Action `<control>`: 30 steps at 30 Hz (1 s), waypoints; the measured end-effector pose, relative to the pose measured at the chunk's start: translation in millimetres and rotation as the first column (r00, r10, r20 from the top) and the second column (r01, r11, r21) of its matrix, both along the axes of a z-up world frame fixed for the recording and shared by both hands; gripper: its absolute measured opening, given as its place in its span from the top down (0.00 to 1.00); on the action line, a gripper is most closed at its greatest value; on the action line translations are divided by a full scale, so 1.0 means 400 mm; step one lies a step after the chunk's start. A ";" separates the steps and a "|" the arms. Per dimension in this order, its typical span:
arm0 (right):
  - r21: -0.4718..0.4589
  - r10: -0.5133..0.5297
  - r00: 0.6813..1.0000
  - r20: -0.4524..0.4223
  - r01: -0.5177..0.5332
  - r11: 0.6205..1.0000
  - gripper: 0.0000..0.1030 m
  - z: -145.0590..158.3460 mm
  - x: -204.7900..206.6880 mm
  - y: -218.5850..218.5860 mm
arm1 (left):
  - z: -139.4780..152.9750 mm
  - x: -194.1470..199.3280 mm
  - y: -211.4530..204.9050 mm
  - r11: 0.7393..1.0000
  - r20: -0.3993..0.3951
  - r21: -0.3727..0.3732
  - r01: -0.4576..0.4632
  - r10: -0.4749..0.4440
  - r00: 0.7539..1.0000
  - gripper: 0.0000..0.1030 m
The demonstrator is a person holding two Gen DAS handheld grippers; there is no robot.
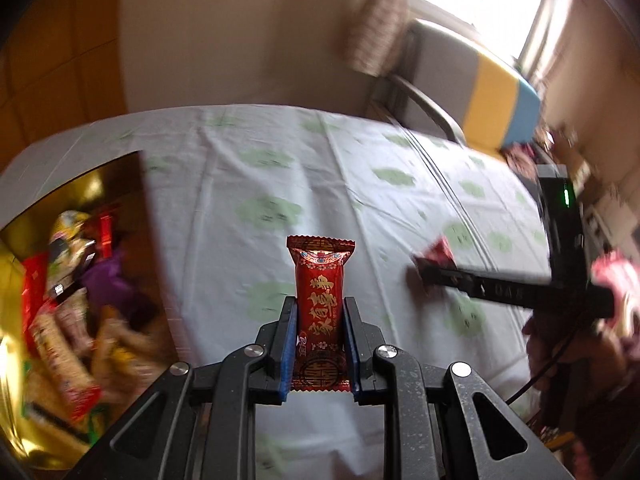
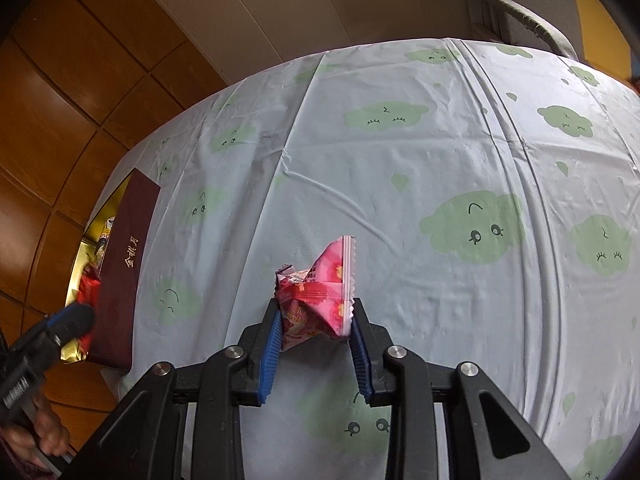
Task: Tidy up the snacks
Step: 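Carry the red candy bar into the tin with the left gripper and release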
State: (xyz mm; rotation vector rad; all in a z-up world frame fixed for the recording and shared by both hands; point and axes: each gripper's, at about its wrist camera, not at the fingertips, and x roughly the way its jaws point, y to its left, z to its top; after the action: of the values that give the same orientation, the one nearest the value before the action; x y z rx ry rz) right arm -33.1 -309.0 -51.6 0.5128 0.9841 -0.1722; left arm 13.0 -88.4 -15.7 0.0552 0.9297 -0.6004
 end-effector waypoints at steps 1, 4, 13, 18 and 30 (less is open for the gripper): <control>-0.003 0.001 1.000 -0.002 -0.001 1.000 0.68 0.001 0.001 0.001 | 0.008 0.015 0.026 0.999 -0.010 -0.016 -0.029 0.029 1.000 0.79; -0.007 -0.005 1.000 -0.008 0.005 1.000 0.67 0.003 0.008 0.002 | 0.018 0.064 0.114 0.991 -0.046 -0.048 -0.128 0.126 0.991 0.79; -0.036 -0.045 0.999 -0.015 0.044 0.998 0.63 0.009 0.018 -0.007 | -0.030 0.237 0.324 0.922 -0.171 -0.044 -0.386 0.373 0.912 0.79; -0.068 -0.059 0.998 -0.022 0.057 0.996 0.63 0.011 0.025 -0.007 | -0.062 0.289 0.355 0.901 -0.207 -0.017 -0.433 0.421 0.883 0.79; -0.071 -0.080 0.997 -0.012 0.078 0.994 0.62 0.009 0.032 -0.017 | -0.091 0.326 0.331 0.907 -0.189 0.032 -0.420 0.418 0.888 0.72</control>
State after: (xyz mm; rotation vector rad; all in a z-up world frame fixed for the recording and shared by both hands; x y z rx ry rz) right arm -20.2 -315.8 -48.0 0.4863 0.9697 -0.2813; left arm 143.5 43.8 -51.9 -0.2134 1.0863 -0.2071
